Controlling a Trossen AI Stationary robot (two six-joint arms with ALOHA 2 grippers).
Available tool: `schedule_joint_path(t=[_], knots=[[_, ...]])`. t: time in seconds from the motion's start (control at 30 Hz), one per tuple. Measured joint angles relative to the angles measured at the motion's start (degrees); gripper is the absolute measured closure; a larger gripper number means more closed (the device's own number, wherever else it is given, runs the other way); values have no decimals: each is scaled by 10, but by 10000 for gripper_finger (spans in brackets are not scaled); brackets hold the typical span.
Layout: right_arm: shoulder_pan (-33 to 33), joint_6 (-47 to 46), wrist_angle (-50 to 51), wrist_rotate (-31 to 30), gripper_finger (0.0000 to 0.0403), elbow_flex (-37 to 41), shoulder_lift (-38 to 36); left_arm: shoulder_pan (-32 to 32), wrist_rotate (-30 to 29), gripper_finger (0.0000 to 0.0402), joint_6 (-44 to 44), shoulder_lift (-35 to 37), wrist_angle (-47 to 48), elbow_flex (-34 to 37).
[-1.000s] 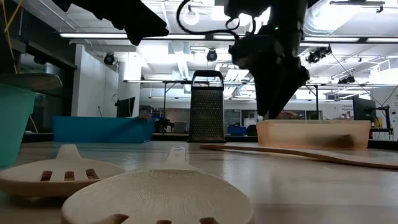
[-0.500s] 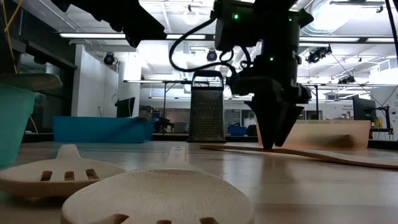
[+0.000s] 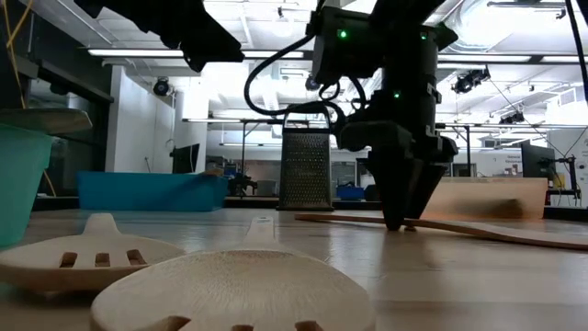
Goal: Pick & Place Kitchen Items
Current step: Put the brown wooden spoon into the blue bin
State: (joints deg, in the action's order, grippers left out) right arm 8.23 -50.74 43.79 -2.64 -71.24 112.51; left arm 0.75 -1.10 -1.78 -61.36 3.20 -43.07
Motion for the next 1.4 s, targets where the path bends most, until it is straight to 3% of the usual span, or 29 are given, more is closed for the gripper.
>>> schedule_joint_path(t=[0.3, 0.43, 0.63, 0.83, 1.4], knots=[[0, -5, 1, 15, 192, -2, 29, 0, 0, 278, 0, 0, 4, 0], [0, -7, -1, 20, 229, -2, 29, 0, 0, 278, 0, 0, 4, 0], [0, -5, -2, 21, 319, -1, 29, 0, 0, 278, 0, 0, 4, 0], [6, 19, -3, 1, 327, 0, 26, 0, 0, 278, -5, 0, 5, 0], [55, 43, -47, -212, 327, 6, -88, 0, 0, 278, -15, 0, 5, 0]])
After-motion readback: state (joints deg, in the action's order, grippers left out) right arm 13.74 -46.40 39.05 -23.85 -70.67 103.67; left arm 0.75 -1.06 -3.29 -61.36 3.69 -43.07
